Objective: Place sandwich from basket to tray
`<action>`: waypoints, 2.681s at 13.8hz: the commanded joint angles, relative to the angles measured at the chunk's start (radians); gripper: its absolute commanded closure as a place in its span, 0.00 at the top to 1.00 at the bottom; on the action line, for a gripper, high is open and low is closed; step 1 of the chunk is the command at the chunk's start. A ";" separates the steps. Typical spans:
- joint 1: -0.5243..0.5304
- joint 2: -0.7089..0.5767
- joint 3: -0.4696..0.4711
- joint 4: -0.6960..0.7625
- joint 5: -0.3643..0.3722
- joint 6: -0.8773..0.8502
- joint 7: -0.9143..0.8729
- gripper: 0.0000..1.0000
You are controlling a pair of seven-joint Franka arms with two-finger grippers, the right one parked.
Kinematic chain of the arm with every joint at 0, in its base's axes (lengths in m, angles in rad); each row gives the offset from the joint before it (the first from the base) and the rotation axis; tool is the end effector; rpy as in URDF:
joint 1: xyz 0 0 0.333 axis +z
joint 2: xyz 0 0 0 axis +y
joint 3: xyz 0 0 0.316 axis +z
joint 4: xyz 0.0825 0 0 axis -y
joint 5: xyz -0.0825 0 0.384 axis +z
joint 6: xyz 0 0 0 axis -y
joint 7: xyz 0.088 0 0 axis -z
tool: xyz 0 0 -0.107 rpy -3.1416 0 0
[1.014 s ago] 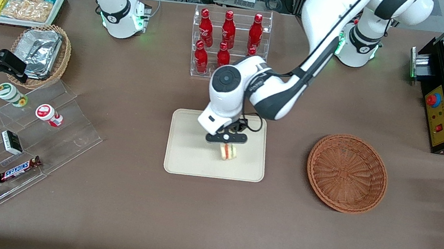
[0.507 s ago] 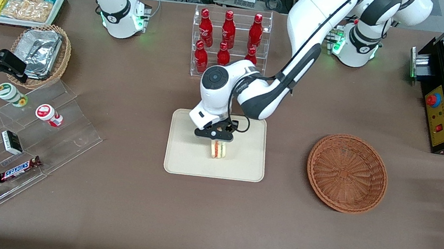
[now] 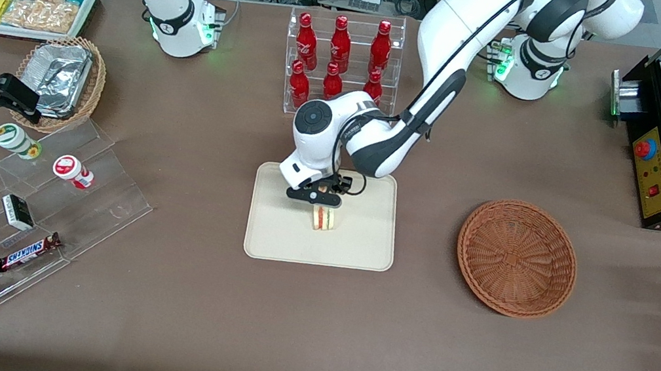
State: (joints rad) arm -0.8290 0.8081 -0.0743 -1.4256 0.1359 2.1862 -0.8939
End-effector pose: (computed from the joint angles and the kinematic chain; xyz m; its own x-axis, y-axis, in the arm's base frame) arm 0.4586 -0.5578 0.2105 0.9975 -0.0691 0.0129 -0.0680 -0.9953 -0.0694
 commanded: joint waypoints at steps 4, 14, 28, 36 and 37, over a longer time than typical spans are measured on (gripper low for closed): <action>-0.010 -0.003 0.013 0.034 0.004 -0.002 -0.014 1.00; 0.040 -0.289 0.089 -0.016 -0.035 -0.161 -0.089 1.00; 0.542 -0.794 0.093 -0.213 -0.180 -0.531 0.490 1.00; 0.763 -0.888 0.097 -0.268 -0.177 -0.595 0.832 1.00; 0.781 -0.889 0.097 -0.263 -0.170 -0.602 0.861 1.00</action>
State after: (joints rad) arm -0.0905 -0.0508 0.0331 -1.6705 -0.0284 1.6001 -0.1007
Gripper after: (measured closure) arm 0.000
